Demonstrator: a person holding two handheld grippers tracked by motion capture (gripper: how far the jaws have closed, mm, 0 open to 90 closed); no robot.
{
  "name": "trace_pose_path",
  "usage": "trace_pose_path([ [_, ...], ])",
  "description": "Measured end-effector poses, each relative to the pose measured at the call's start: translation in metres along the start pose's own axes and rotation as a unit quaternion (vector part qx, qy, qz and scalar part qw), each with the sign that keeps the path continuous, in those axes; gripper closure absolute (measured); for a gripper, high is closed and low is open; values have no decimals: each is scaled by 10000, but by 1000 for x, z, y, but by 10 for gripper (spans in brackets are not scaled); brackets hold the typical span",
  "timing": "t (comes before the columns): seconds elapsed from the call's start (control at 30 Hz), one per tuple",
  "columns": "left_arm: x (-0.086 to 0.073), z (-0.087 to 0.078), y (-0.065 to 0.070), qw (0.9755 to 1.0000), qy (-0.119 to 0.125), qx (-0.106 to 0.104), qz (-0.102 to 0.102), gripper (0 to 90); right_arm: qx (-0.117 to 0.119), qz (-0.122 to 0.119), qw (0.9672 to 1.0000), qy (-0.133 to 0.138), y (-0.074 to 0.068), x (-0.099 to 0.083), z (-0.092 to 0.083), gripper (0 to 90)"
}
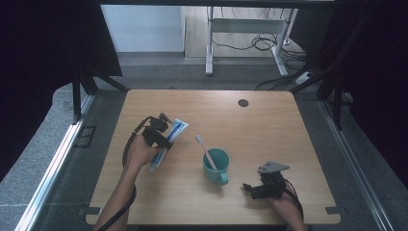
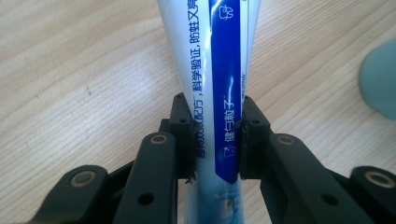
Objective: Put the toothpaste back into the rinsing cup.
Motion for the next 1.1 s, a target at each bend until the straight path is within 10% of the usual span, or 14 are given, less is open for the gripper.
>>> trace_pose_path([
  [0.57,-4,-26,12,9926,1069,-164,543,729,1,-5,10000,2,0,0,0,60],
  [1.1,-15,-51,17,9749,2075,-377,710,729,0,-2,10000,0,0,0,0,59],
])
Point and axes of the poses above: each handheld gripper's, and its own axes: z roughly forward along the jaws, x roughly out of its top, y roughly to its right, the point moved 6 cm from there along z, roughly forward along the jaws, and after that the axes turned 8 degrees about -y, right-handed, at the moved point
